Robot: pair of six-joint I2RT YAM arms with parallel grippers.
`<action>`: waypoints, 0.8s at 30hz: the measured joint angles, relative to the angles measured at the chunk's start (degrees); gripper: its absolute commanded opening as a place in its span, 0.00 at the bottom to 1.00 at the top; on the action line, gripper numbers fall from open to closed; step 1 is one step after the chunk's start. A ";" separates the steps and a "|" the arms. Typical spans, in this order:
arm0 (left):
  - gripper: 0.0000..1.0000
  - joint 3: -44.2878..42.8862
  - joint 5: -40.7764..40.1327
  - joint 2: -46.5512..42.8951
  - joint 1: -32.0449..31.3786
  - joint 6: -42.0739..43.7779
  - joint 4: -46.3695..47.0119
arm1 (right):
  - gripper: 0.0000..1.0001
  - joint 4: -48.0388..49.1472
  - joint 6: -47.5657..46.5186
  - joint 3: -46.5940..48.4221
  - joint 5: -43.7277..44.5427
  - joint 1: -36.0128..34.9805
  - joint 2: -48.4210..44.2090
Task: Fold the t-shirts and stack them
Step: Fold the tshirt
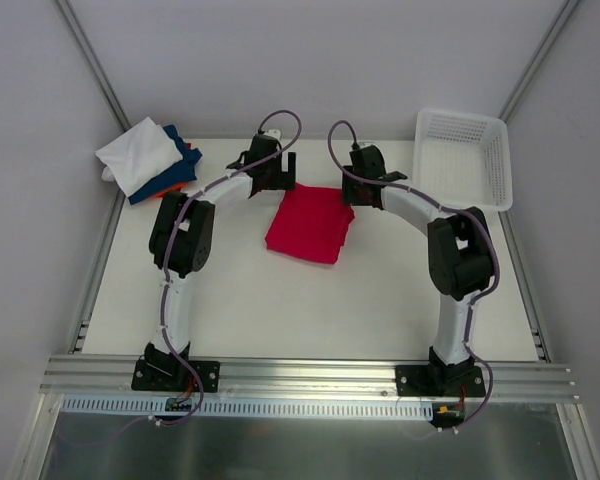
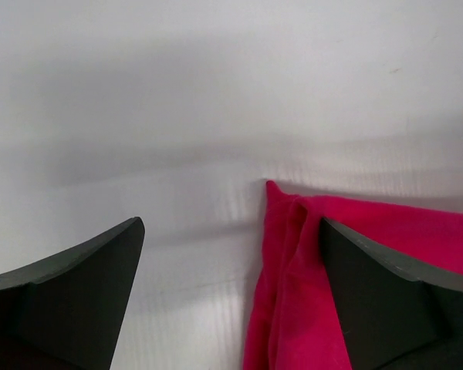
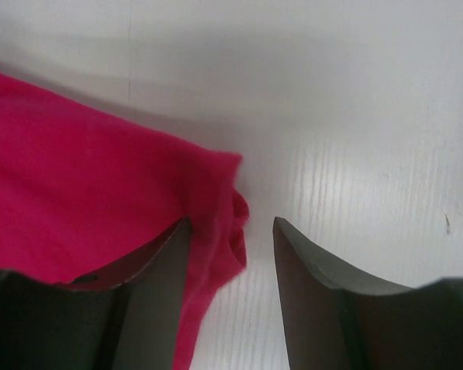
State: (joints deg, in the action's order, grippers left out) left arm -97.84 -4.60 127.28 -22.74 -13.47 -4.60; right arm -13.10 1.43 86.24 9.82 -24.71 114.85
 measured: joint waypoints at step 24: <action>0.97 36.44 13.53 -25.27 8.39 -7.78 6.05 | 0.50 -10.01 4.46 -28.37 4.07 -9.01 -46.56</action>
State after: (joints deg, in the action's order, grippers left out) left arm -61.41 8.93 102.02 -14.35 -21.26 1.45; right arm -23.11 5.89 57.87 13.89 -33.71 68.29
